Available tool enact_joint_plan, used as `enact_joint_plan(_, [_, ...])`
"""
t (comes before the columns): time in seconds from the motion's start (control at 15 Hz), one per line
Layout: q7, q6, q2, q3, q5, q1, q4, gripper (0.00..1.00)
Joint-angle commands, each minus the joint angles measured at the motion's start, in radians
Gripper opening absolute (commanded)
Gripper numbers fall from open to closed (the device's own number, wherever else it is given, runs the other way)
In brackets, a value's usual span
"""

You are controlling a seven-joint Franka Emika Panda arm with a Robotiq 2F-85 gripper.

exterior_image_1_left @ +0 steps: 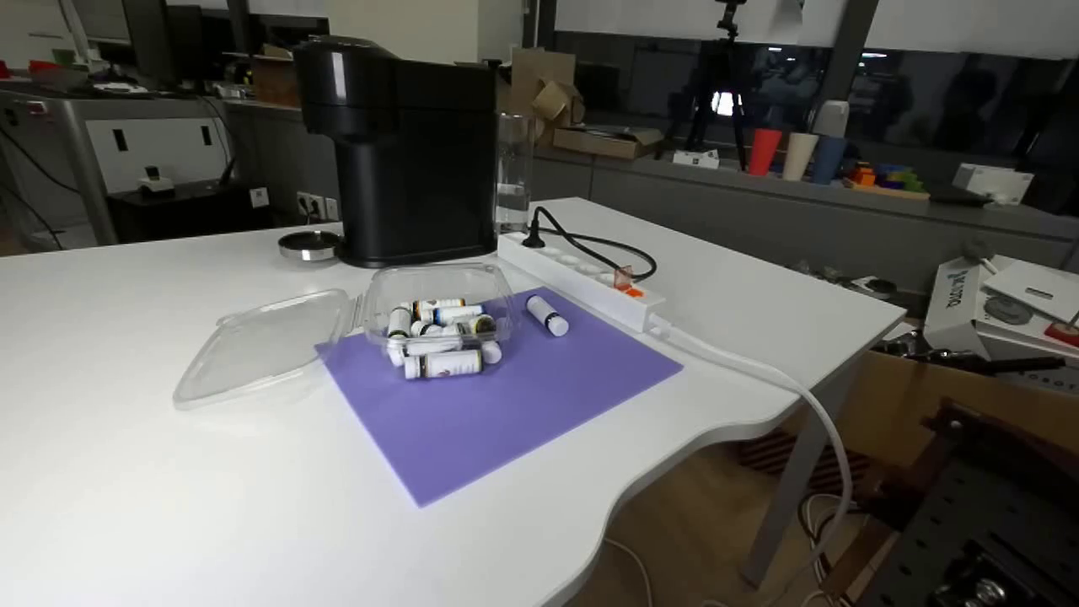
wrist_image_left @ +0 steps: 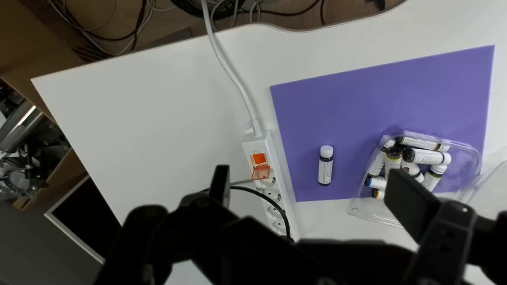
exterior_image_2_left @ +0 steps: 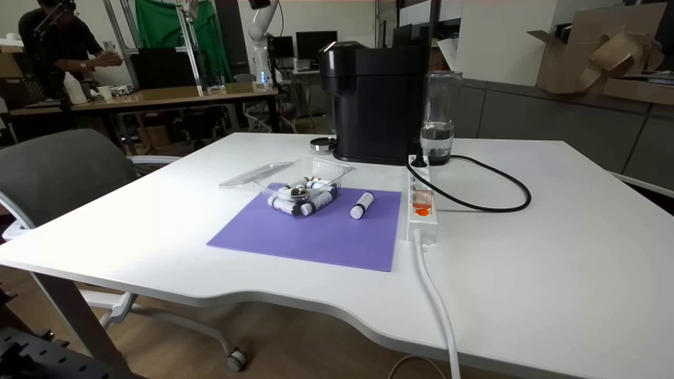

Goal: Remove two bottles from the clear bowl and place them on the purple placemat

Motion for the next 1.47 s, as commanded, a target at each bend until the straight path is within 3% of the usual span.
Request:
enact_joint_plan(0.0, [0.006, -0.005, -0.001, -0.008, -0.007, 0.010, 0.003, 1.00])
enact_joint_plan(0.4, [0.029, 0.022, 0.051, 0.006, -0.011, 0.008, 0.014, 1.00])
enact_joint_plan(1.0, [0.182, 0.242, 0.559, 0.126, -0.063, 0.023, 0.185, 1.00])
enact_joint_plan(1.27, [0.206, 0.318, 0.784, 0.107, -0.107, 0.080, 0.320, 1.00])
enact_joint_plan(1.33, [0.220, 0.328, 0.822, 0.094, -0.093, 0.098, 0.351, 1.00])
enact_joint_plan(1.4, [0.173, 0.328, 0.725, 0.071, -0.080, 0.112, 0.260, 1.00])
